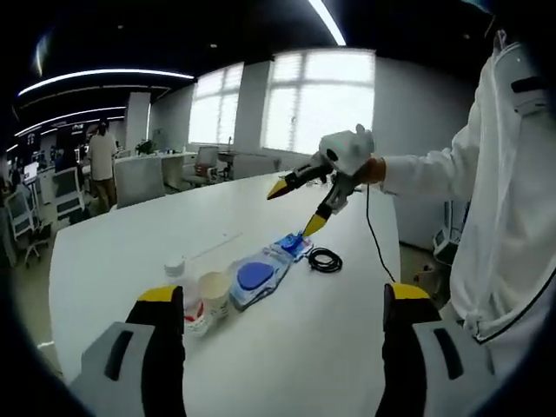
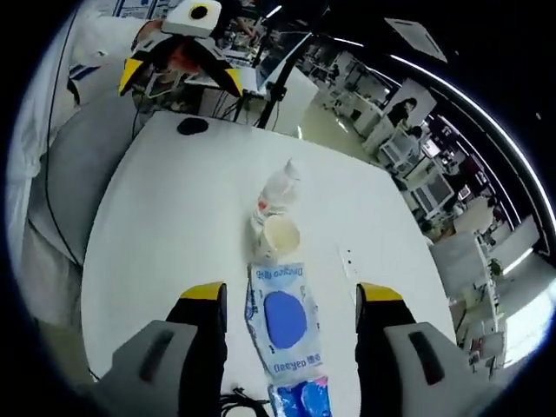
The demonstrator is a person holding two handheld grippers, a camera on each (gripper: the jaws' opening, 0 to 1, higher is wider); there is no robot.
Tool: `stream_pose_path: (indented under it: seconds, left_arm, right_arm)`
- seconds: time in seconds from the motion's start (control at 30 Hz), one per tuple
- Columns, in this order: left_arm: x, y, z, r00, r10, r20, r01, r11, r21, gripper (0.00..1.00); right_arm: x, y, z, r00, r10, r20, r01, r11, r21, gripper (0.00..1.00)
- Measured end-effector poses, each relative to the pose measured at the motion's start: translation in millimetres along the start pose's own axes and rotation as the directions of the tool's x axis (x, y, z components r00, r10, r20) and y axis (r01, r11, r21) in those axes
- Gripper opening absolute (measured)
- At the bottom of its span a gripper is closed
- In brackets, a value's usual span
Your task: Arrange the tabletop items into an orderly group along one side of the table until the central work area is clear of visible clutter.
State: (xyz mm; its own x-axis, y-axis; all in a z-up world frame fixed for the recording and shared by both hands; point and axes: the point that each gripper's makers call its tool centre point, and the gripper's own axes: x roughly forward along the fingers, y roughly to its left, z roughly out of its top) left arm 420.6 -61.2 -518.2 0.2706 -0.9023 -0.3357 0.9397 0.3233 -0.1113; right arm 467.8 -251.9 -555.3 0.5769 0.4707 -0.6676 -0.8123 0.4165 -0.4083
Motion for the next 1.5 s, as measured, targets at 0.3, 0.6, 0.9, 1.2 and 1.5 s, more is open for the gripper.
stream_pose_path:
  seconds: [0.3, 0.6, 0.9, 1.2, 1.5]
  left_arm:
    - [9, -15.6, 5.0, 1.000, -0.019, -0.022, 0.020, 0.999, 0.030, 1.00]
    - [21, -34.8, -2.0, 0.997, -0.047, -0.056, 0.049, 0.998, 0.049, 1.00]
    - [34, -50.2, -17.1, 0.996, -0.050, -0.072, 0.052, 0.998, 0.032, 1.00]
    - [40, -64.7, -41.3, 0.997, -0.033, -0.068, 0.032, 0.999, -0.027, 1.00]
    - [37, -62.4, -69.9, 0.997, 0.023, -0.078, -0.029, 0.996, -0.081, 1.00]
  right_arm:
    - [-54, 19, -39.5, 0.994, -0.103, 0.031, 0.095, 0.978, 0.187, 0.59]
    - [-104, 54, -84.7, 0.982, -0.180, 0.061, 0.141, 0.908, 0.395, 0.64]
    - [-124, 105, -131.0, 0.980, -0.200, 0.025, 0.156, 0.832, 0.533, 0.72]
    - [-136, 141, -164.1, 0.983, -0.183, -0.011, 0.151, 0.770, 0.619, 0.76]
    - [-136, 149, -177.4, 0.985, -0.166, -0.038, 0.154, 0.774, 0.614, 0.79]
